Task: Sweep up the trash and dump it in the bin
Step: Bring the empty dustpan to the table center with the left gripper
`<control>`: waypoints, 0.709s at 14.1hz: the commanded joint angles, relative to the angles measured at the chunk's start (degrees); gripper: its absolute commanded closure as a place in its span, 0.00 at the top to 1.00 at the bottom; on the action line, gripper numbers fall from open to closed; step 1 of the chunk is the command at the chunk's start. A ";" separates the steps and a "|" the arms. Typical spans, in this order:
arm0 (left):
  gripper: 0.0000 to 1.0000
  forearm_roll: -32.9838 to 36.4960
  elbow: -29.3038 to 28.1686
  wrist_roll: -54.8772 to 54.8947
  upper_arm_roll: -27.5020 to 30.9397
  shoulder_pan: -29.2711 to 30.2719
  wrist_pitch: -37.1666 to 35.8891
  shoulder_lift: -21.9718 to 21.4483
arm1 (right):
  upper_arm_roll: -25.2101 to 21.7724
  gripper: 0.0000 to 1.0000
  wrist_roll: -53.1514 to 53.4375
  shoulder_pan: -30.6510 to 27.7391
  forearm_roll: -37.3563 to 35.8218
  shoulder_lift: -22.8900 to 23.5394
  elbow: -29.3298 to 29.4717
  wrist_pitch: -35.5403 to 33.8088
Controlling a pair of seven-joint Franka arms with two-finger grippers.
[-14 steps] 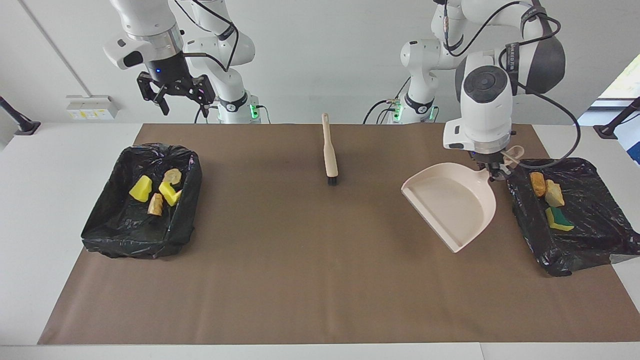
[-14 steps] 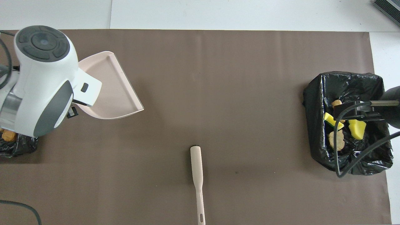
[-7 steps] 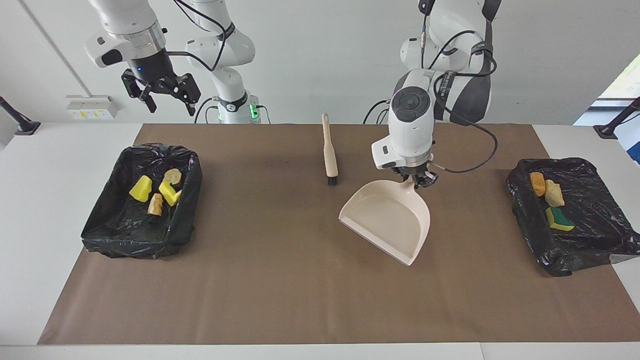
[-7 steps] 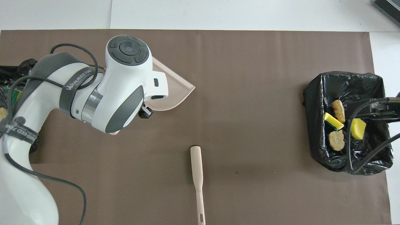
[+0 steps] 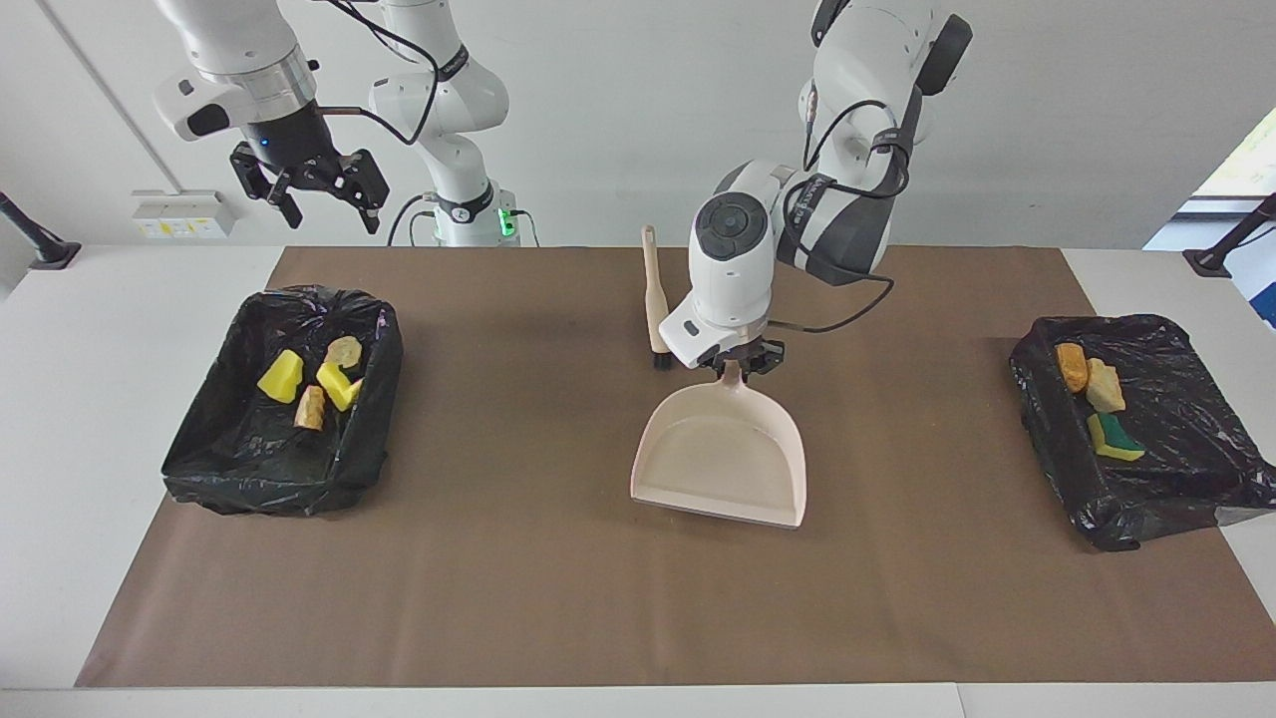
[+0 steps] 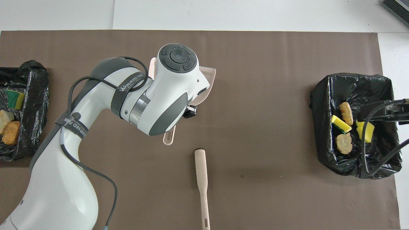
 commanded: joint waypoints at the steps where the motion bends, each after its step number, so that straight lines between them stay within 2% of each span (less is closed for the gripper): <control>1: 0.00 -0.66 6.76 -6.24 -0.53 -1.72 -0.25 5.02 | 0.31 1.00 -2.33 -1.23 1.39 -0.43 -0.72 0.71; 4: 0.00 -0.31 7.65 -9.51 -0.62 -3.31 3.34 8.81 | 0.31 1.00 -2.33 -1.23 1.39 -0.69 -1.24 0.62; 9: 0.00 -0.48 7.12 -9.34 -1.23 -2.87 6.69 10.22 | 0.31 1.00 -3.20 -1.23 0.52 -0.95 -1.69 0.88; 10: 0.00 -0.57 6.51 -9.16 -1.32 -2.79 7.39 10.40 | 0.31 1.00 -5.04 -1.23 0.34 -1.04 -2.73 2.89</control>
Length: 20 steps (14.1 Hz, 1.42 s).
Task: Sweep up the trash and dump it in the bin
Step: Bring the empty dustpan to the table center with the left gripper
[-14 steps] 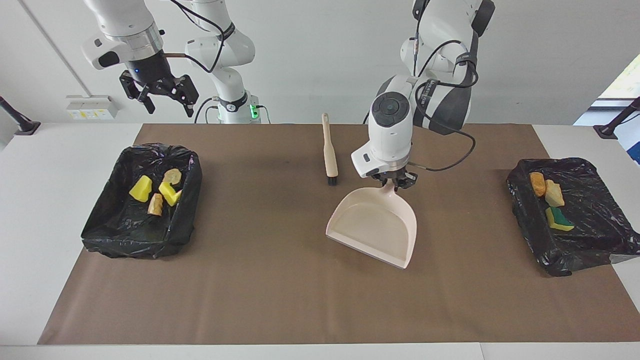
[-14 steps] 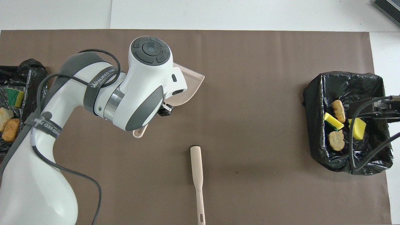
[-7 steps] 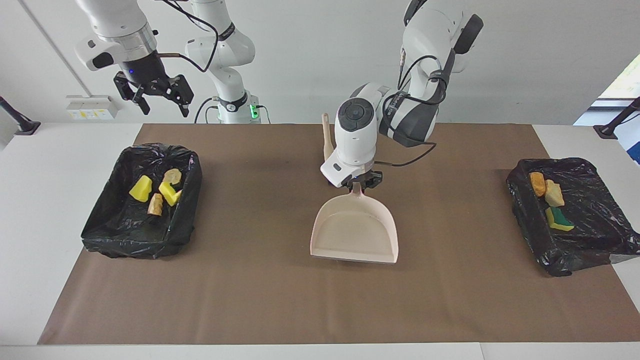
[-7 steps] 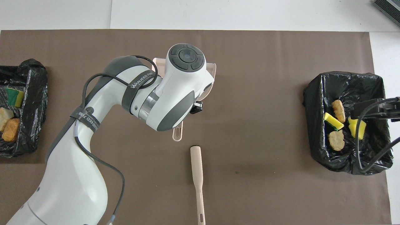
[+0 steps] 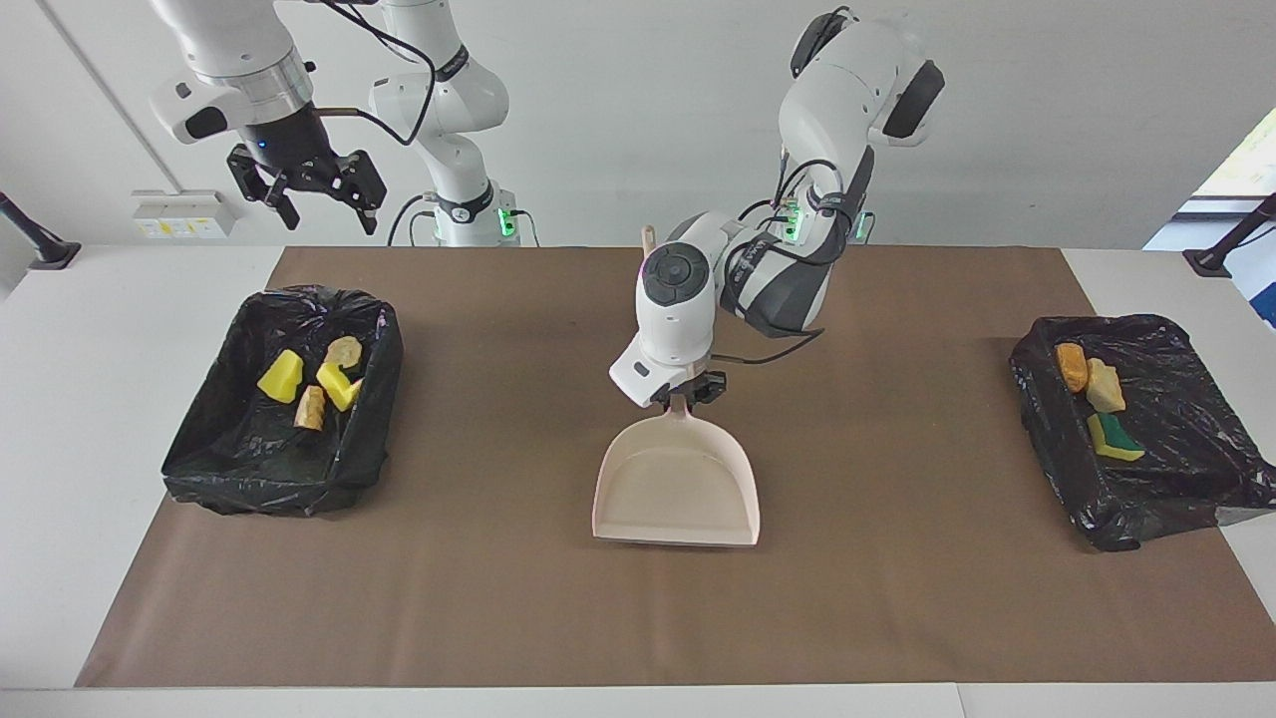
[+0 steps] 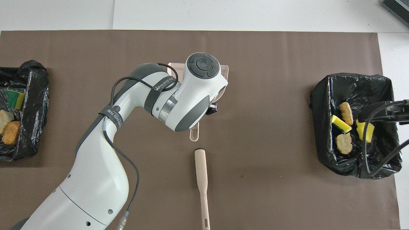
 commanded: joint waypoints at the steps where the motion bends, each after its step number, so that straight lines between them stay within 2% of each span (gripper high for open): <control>1: 0.00 -0.55 0.45 -0.46 -0.30 0.02 1.53 1.27 | 0.31 1.00 -5.47 -0.98 0.17 -1.73 -3.61 5.11; 3: 0.00 -0.55 -1.49 -0.37 -0.30 0.02 3.64 1.27 | 0.31 1.00 -7.15 -0.98 0.17 -1.82 -3.79 6.36; 12: 0.00 -0.56 -3.61 -0.02 -0.38 0.38 4.18 1.00 | 0.39 1.00 -6.54 -1.24 0.44 -1.65 -3.18 3.99; 13: 0.03 -0.47 -3.60 -0.11 -0.38 0.46 4.53 1.00 | 0.31 1.00 -6.80 -1.59 0.35 -1.65 -3.18 3.99; 14: 0.33 -0.03 -3.60 -0.11 -0.30 0.46 4.44 0.83 | 0.39 1.00 -6.80 -2.47 0.43 -1.65 -3.18 3.99; 15: 0.77 0.15 -3.78 -0.11 -0.30 0.46 4.62 0.31 | 0.39 1.00 -6.98 -2.74 0.26 -1.65 -3.18 3.99; 16: 0.87 0.06 -3.87 0.15 -0.21 0.55 4.36 -0.40 | 0.39 1.00 -7.41 -2.83 0.17 -1.74 -3.35 3.99; 18: 0.97 -0.03 -5.35 1.81 -0.21 2.03 3.56 -3.64 | 0.39 1.00 -7.15 -2.83 0.17 -1.91 -3.88 4.51; 20: 1.00 -0.11 -13.84 3.05 0.05 4.49 3.82 -12.66 | 0.39 1.00 -6.98 -2.83 0.17 -1.91 -4.41 4.69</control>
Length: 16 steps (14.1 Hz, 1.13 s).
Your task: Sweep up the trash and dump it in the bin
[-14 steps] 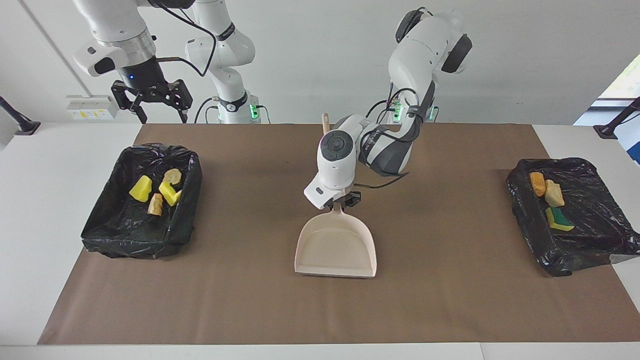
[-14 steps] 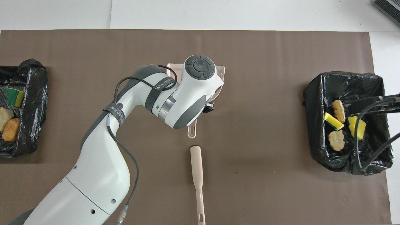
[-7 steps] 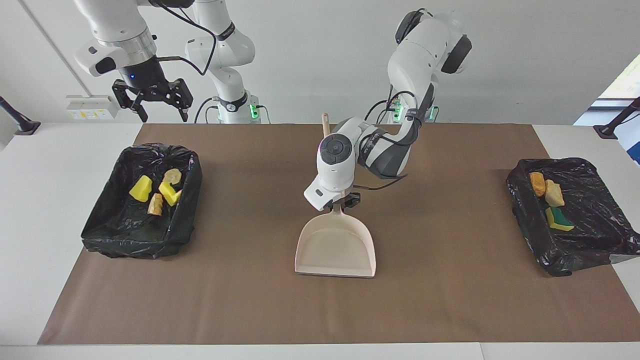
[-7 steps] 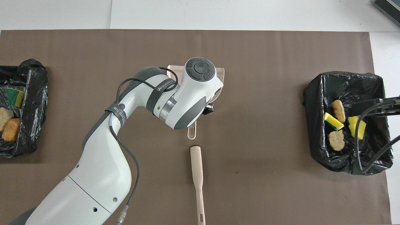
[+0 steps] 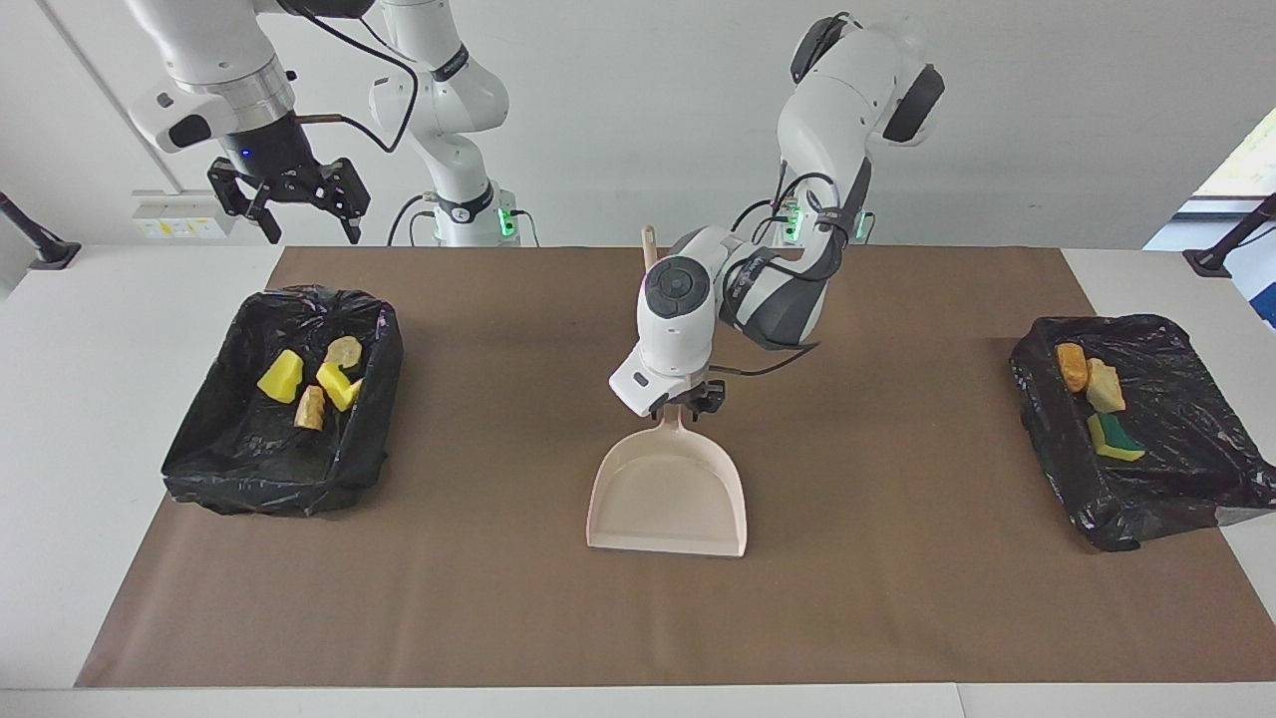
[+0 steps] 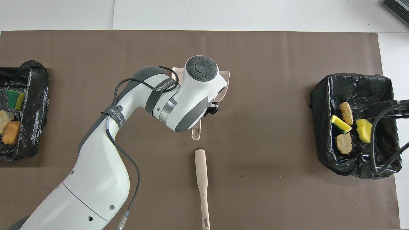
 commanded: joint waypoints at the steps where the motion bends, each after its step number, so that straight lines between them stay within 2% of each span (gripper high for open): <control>1: 1.00 -0.28 -14.41 3.12 0.14 5.11 0.32 -14.55 | 0.46 1.00 -1.64 -0.88 0.20 -1.36 -2.01 0.57; 3: 1.00 -0.80 -21.10 9.52 0.14 8.97 0.23 -22.29 | 0.46 1.00 -1.64 -0.88 0.20 -1.36 -2.01 0.57; 5: 1.00 -2.55 -24.63 16.28 0.05 13.64 -1.60 -28.18 | 0.46 1.00 -1.38 -0.88 0.20 -1.36 -2.01 0.57; 8: 1.00 -6.87 -25.26 25.26 0.32 20.41 -8.89 -35.49 | 0.46 1.00 -1.20 -0.88 0.29 -1.36 -2.27 0.57; 10: 1.00 -6.87 -24.04 28.17 0.76 22.44 -11.72 -37.44 | 0.46 1.00 -0.68 -0.88 0.29 -1.36 -2.27 0.57; 16: 1.00 -6.96 -16.04 28.36 1.20 26.22 -17.87 -37.36 | 0.46 1.00 -0.68 -0.88 0.29 -1.36 -2.27 0.57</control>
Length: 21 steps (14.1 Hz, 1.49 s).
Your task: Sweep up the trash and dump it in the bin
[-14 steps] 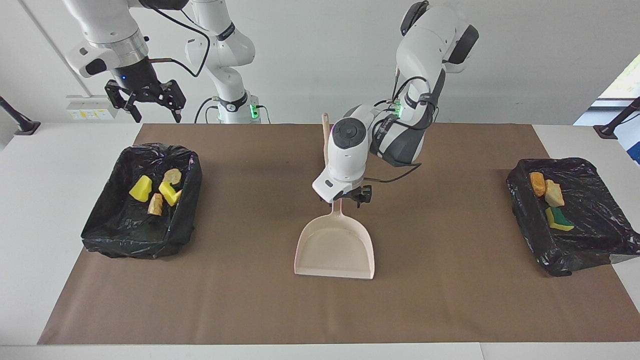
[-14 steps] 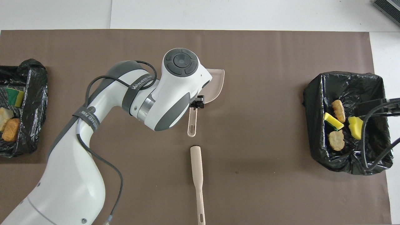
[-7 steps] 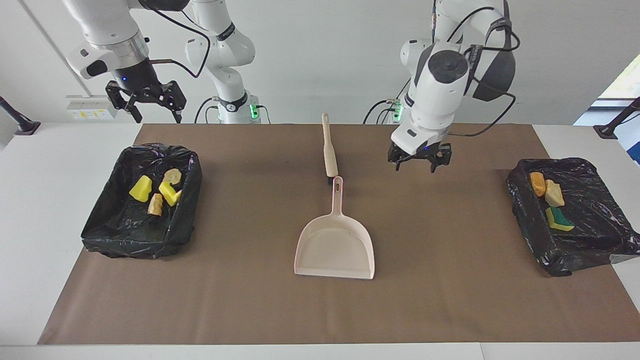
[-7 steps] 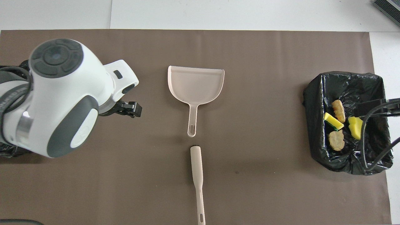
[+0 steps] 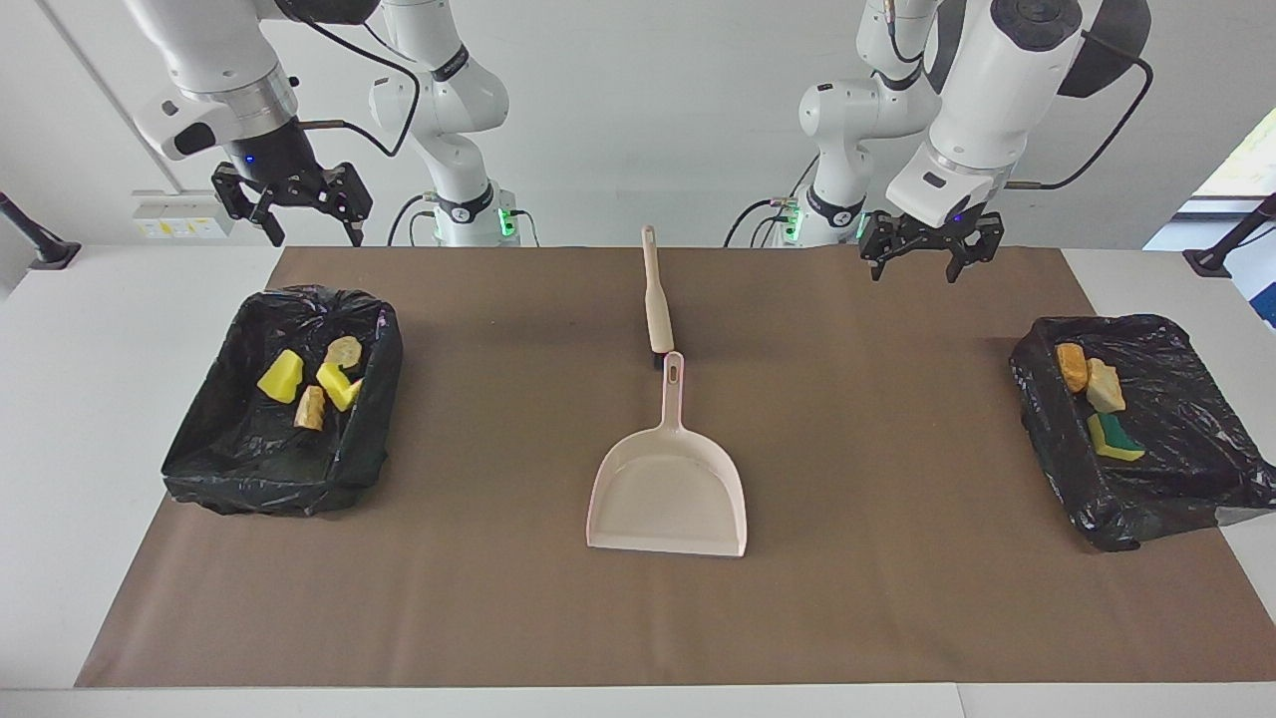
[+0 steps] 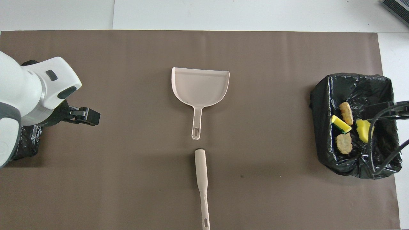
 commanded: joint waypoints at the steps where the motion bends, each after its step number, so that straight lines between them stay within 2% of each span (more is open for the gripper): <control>1: 1.00 -1.24 4.93 0.85 -0.12 1.89 -3.75 0.58 | 0.46 1.00 -0.68 -0.88 0.29 -1.36 -1.65 0.57; 3: 1.00 -2.56 8.80 0.94 0.92 2.95 -4.89 2.16 | 0.46 1.00 -0.68 -0.88 0.29 -1.36 -1.65 0.57; 5: 1.00 -5.19 12.75 2.16 7.67 1.20 -6.56 4.53 | 0.46 1.00 -0.68 -0.88 0.29 -1.36 -1.65 0.48; 7: 1.00 -5.64 15.84 8.73 14.00 -2.31 -9.72 6.03 | 0.46 1.00 -0.68 -0.88 0.29 -1.45 -1.74 0.57; 11: 1.00 -5.81 15.76 12.71 17.97 -3.19 -11.05 5.25 | 0.46 1.00 -0.68 -0.88 0.29 -1.45 -1.74 0.48; 17: 1.00 -6.26 12.26 12.98 20.53 -4.34 -13.33 -0.46 | 0.46 1.00 -0.76 -0.88 0.29 -1.45 -1.83 0.48; 21: 1.00 -6.34 12.33 12.98 21.76 -4.52 -12.64 -0.30 | 0.46 1.00 -0.76 -0.88 0.29 -1.54 -1.83 0.48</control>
